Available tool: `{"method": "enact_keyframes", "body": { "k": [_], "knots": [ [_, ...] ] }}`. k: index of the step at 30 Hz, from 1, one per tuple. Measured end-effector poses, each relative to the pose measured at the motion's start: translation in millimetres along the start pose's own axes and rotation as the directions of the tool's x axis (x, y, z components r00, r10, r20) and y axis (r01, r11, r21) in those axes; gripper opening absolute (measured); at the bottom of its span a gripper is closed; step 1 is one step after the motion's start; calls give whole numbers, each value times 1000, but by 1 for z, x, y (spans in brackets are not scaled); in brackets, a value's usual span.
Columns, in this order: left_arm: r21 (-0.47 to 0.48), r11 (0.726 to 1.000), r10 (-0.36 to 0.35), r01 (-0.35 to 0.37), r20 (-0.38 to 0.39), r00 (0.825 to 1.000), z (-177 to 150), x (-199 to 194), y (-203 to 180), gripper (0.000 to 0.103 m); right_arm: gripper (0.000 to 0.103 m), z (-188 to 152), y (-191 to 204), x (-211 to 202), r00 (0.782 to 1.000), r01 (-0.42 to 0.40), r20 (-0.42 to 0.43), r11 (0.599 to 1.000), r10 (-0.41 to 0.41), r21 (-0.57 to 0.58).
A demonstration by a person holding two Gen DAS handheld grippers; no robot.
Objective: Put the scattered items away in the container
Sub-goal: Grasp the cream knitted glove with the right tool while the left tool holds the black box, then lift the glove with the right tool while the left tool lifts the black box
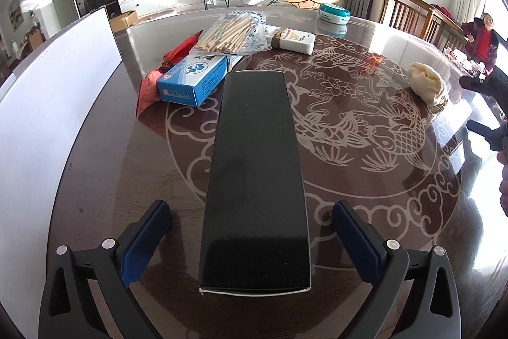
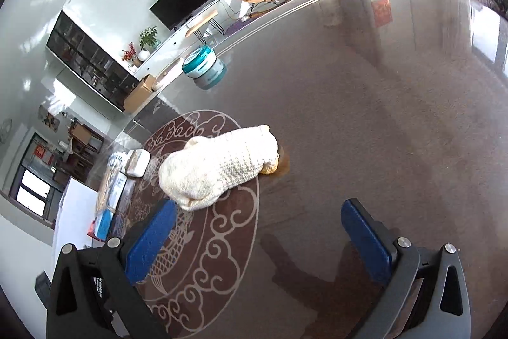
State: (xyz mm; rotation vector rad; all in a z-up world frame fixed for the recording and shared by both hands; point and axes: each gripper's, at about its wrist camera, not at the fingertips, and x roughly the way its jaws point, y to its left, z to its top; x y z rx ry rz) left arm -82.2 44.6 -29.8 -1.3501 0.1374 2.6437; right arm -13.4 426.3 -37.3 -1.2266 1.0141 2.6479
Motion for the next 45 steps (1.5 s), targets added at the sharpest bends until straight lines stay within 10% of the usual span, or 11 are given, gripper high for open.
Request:
{"method": "enact_keyframes", "body": {
  "k": [4,8,13,17,25,28,31,39,45],
  "knots": [
    [0,1000,0,0,0,1000,0,0,0,103,103,31,25,43,981,-165,-93,985,169,52],
    [0,1000,0,0,0,1000,0,0,0,103,103,26,69,71,909,-376,-189,927,372,17],
    [0,1000,0,0,0,1000,0,0,0,103,103,8,104,66,976,-150,-183,974,119,-168],
    [0,1000,0,0,0,1000,0,0,0,103,103,8,93,78,980,-92,-184,992,76,-82],
    [0,1000,0,0,1,1000,0,1,0,103,102,-1,120,106,990,74,-89,942,-108,-326],
    [0,1000,0,0,1,1000,0,1,0,103,71,-10,130,109,983,155,-21,879,-185,-451],
    [0,1000,0,0,0,1000,0,1,0,103,53,-20,132,103,987,133,-9,837,-163,-531],
    [-1,1000,1,-1,1,1000,0,1,0,103,53,-114,134,46,990,-100,-141,655,-10,-749],
    [-1,1000,3,-3,0,1000,0,1,0,103,72,-137,125,34,990,-48,-121,655,-67,-754]
  ]
}}
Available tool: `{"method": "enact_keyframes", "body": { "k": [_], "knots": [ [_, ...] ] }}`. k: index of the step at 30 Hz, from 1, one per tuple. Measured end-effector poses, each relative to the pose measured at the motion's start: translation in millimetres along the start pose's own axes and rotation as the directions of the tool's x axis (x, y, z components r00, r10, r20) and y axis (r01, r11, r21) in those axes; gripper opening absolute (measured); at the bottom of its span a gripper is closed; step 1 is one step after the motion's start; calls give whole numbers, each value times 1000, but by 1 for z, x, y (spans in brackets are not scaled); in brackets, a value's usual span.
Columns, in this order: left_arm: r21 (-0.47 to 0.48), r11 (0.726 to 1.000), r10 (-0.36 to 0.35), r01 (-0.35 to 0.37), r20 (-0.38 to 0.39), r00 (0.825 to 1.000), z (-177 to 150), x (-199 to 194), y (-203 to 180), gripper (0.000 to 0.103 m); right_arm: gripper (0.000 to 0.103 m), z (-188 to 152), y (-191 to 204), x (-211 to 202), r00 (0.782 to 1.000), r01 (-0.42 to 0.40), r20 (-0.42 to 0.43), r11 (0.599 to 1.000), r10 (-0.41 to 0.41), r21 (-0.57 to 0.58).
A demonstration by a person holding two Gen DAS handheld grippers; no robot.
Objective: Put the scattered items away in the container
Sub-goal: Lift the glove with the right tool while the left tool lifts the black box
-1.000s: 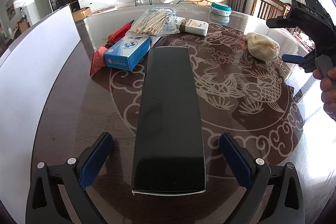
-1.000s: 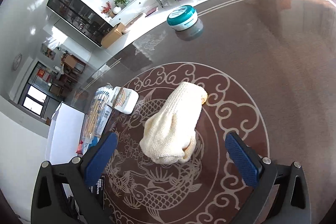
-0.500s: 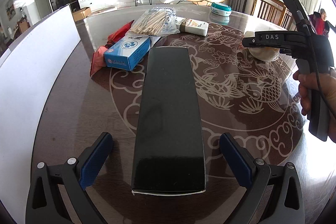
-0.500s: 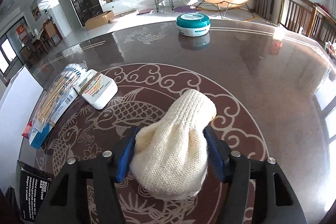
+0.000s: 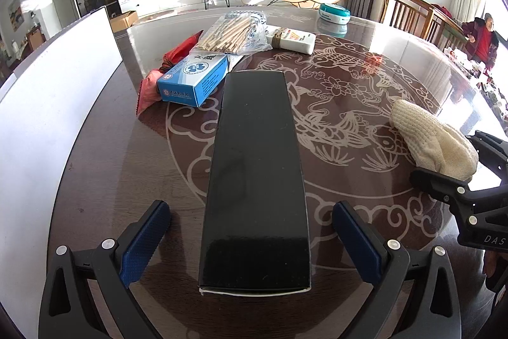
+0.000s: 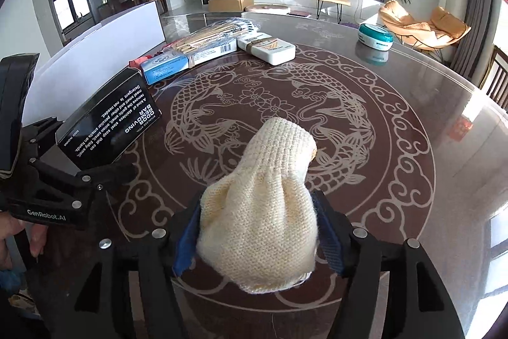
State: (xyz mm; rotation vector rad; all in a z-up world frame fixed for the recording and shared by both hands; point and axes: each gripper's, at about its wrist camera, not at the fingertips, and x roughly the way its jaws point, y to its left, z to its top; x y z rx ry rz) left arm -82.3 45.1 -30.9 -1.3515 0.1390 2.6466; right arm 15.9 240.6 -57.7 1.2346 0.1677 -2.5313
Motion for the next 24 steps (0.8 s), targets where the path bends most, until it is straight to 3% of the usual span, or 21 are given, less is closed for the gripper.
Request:
{"method": "enact_keyframes", "body": {
  "k": [2,8,24],
  "knots": [
    [0,1000,0,0,0,1000,0,0,0,103,84,0,4,2,1000,22,-17,1000,-22,-19],
    [0,1000,0,0,0,1000,0,0,0,103,103,0,-4,7,997,61,-47,998,-60,20],
    [0,1000,0,0,0,1000,0,0,0,103,103,1,-4,7,997,69,-49,997,-68,21]
  ]
}}
